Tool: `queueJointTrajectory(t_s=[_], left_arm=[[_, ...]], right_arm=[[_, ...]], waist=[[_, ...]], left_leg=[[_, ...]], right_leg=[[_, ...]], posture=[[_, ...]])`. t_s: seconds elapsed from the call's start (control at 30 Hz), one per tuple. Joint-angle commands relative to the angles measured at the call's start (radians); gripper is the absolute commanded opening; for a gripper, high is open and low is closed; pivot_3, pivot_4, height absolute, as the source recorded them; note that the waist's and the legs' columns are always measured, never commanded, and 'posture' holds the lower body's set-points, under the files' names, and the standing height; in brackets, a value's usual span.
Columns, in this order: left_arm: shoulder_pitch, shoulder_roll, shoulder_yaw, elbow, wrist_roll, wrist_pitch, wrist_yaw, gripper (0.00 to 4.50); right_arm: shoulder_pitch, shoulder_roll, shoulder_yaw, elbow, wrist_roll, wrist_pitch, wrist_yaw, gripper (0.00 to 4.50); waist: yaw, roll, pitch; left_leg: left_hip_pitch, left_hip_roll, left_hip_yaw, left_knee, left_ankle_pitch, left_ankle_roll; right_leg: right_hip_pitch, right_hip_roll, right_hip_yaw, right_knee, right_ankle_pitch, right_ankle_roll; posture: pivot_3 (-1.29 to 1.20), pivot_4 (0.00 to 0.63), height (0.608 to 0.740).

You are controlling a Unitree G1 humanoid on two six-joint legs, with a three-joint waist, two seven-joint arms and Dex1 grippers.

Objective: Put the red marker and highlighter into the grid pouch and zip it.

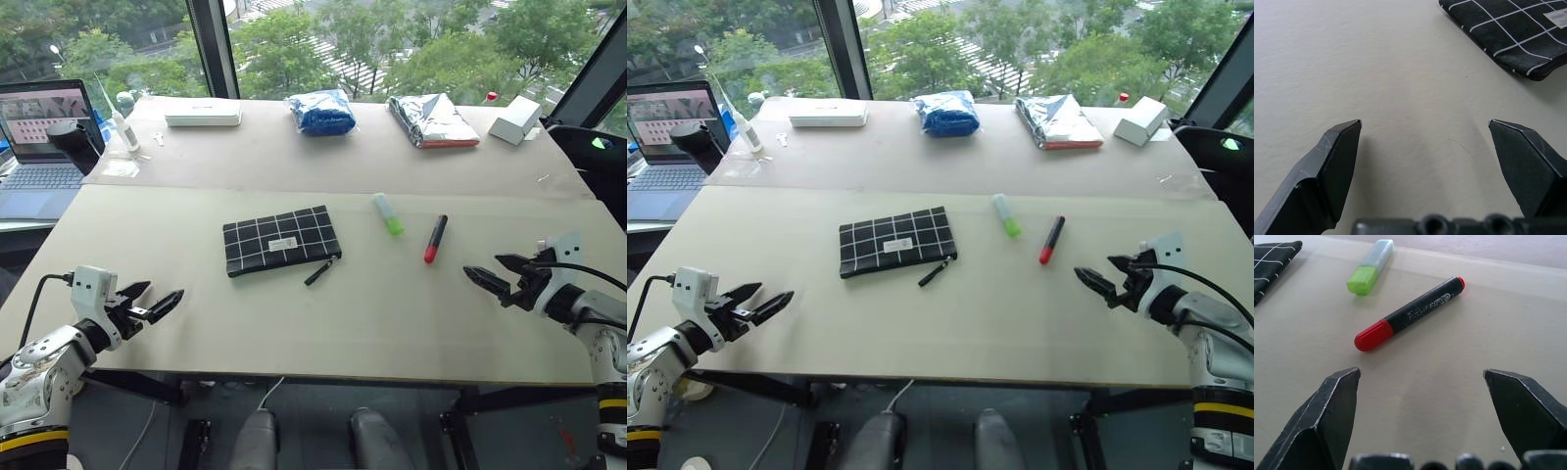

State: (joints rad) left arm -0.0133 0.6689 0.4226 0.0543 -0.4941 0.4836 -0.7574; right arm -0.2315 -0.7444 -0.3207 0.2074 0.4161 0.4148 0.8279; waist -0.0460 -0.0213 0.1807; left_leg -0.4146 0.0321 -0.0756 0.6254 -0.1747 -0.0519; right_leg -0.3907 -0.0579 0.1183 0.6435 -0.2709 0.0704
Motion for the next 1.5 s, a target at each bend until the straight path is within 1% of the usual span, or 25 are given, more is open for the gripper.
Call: queueJointTrajectory(t_s=[0.03,0.17,0.3,0.4,0.5,0.53,0.67,0.7,0.73,0.77,0.83,0.93,1.0,1.13,1.3,1.43,1.5], left_arm=[[-0.025,0.022,0.012,0.03,0.002,-0.068,-0.049,4.5],[-0.09,0.039,-0.005,0.187,0.006,-0.209,-0.201,4.5],[-0.151,0.062,-0.034,0.369,0.063,-0.446,-0.346,4.5],[-0.193,0.079,-0.075,0.514,0.157,-0.663,-0.374,4.5],[-0.235,0.106,-0.134,0.656,0.271,-0.889,-0.365,4.5],[-0.251,0.112,-0.148,0.696,0.292,-0.94,-0.361,4.5],[-0.318,0.112,-0.191,0.798,0.329,-1.084,-0.372,4.5],[-0.331,0.112,-0.204,0.815,0.343,-1.112,-0.372,4.5],[-0.347,0.111,-0.219,0.832,0.357,-1.142,-0.372,4.5],[-0.361,0.109,-0.23,0.847,0.366,-1.164,-0.372,4.5],[-0.389,0.102,-0.249,0.872,0.375,-1.195,-0.377,4.5],[-0.455,0.066,-0.271,0.895,0.349,-1.174,-0.417,4.5],[-0.481,0.054,-0.282,0.906,0.345,-1.173,-0.434,4.5],[-0.525,0.051,-0.324,0.937,0.398,-1.212,-0.424,4.5],[-0.582,0.055,-0.375,0.973,0.48,-1.278,-0.337,4.5],[-0.605,0.048,-0.394,0.979,0.496,-1.296,-0.303,4.5],[-0.611,0.047,-0.404,0.979,0.504,-1.307,-0.292,4.5]], right_arm=[[-0.013,-0.001,-0.019,-0.02,0.012,-0.021,0.001,4.44],[-0.008,0.001,-0.025,-0.032,0.016,-0.013,-0.001,4.44],[-0.03,0.009,-0.041,-0.038,0.043,0.017,-0.012,4.44],[-0.039,0.014,-0.048,-0.07,0.074,0.037,-0.007,3.75],[-0.044,0.015,-0.038,-0.134,0.098,0.06,0.002,2.65],[-0.049,0.017,-0.032,-0.158,0.108,0.072,0.002,2.35],[-0.106,0.043,0.005,-0.261,0.159,0.122,-0.006,0.91],[-0.122,0.057,0.024,-0.283,0.169,0.135,-0.01,0.65],[-0.142,0.074,0.058,-0.308,0.166,0.146,-0.012,0.28],[-0.16,0.089,0.087,-0.322,0.161,0.153,-0.019,0.06],[-0.213,0.138,0.135,-0.314,0.135,0.162,-0.069,0.06],[-0.322,0.255,0.328,-0.266,0.012,0.133,-0.116,0.06],[-0.366,0.302,0.403,-0.228,-0.055,0.112,-0.138,0.06],[-0.455,0.388,0.486,-0.113,-0.152,0.11,-0.206,0.06],[-0.506,0.427,0.553,0.012,-0.263,0.058,-0.226,0.06],[-0.513,0.435,0.601,0.072,-0.326,0.014,-0.211,0.06],[-0.511,0.431,0.645,0.098,-0.381,-0.011,-0.208,0.06]], waist=[[0.0,0.0,0.0],[0.001,0.0,0.0],[0.0,0.0,0.0],[-0.001,0.0,0.0],[-0.001,0.0,0.0],[0.0,0.0,0.0],[0.001,0.0,0.0],[0.001,0.0,0.0],[0.001,0.0,0.0],[0.001,0.0,0.0],[0.001,0.0,0.0],[0.001,0.001,0.0],[0.005,0.001,0.0],[0.006,0.0,0.0],[0.01,0.001,0.0],[0.005,0.001,0.0],[0.003,0.001,0.0]], left_leg=[[0.0,0.0,0.0,0.0,0.0,0.0],[0.0,0.0,0.0,0.0,0.0,0.0],[0.0,0.0,0.0,0.0,0.0,0.0],[0.0,0.0,0.001,0.0,0.0,0.0],[0.0,0.0,0.0,-0.001,0.0,0.0],[0.0,0.0,0.0,-0.001,0.0,0.0],[0.0,0.0,0.0,0.0,0.0,0.0],[0.0,0.0,0.0,0.0,0.0,0.0],[0.001,0.0,0.0,0.0,0.0,0.0],[0.0,0.0,0.0,0.0,0.0,0.0],[0.001,0.0,0.0,0.0,0.0,0.0],[0.0,0.0,0.0,0.0,0.0,0.0],[-0.001,0.0,0.0,0.0,0.0,0.0],[-0.005,-0.001,-0.001,0.001,0.0,0.0],[-0.007,-0.001,-0.001,0.001,0.0,0.0],[-0.007,0.0,-0.001,0.001,0.0,0.0],[-0.008,0.0,-0.001,0.001,0.0,0.0]], right_leg=[[0.0,0.0,0.0,0.0,0.0,0.0],[0.0,0.0,0.0,0.0,0.0,0.0],[0.0,0.0,0.0,0.0,0.0,-0.001],[0.0,0.0,0.0,0.0,0.0,-0.001],[0.0,0.0,0.0,0.0,0.001,-0.001],[-0.001,0.0,0.0,0.0,0.001,-0.002],[0.0,0.0,0.0,0.001,0.001,-0.002],[0.0,0.0,0.0,0.001,0.001,-0.001],[0.0,0.0,0.0,0.002,0.001,-0.001],[0.0,0.0,0.0,0.002,0.001,-0.001],[0.0,0.0,0.0,0.002,0.001,-0.001],[-0.001,0.0,0.0,0.003,0.001,-0.001],[-0.002,0.0,-0.001,0.004,0.001,-0.002],[-0.006,0.0,-0.002,0.004,0.004,-0.006],[-0.01,0.0,-0.003,0.007,0.005,-0.007],[-0.012,0.0,-0.003,0.01,0.005,-0.007],[-0.014,0.0,-0.003,0.012,0.004,-0.007]], posture=[[0.0,0.15,0.74],[0.0,0.15,0.74],[0.0,0.15,0.74],[0.0,0.15,0.74],[0.0,0.15,0.74],[0.0,0.15,0.74],[0.0,0.15,0.74],[0.0,0.15,0.74],[0.0,0.15,0.74],[0.0,0.15,0.74],[0.0,0.15,0.74],[0.0,0.15,0.74],[0.0,0.15,0.74],[0.0,0.15,0.74],[0.0,0.15,0.74],[0.0,0.15,0.74],[0.0,0.15,0.74]])
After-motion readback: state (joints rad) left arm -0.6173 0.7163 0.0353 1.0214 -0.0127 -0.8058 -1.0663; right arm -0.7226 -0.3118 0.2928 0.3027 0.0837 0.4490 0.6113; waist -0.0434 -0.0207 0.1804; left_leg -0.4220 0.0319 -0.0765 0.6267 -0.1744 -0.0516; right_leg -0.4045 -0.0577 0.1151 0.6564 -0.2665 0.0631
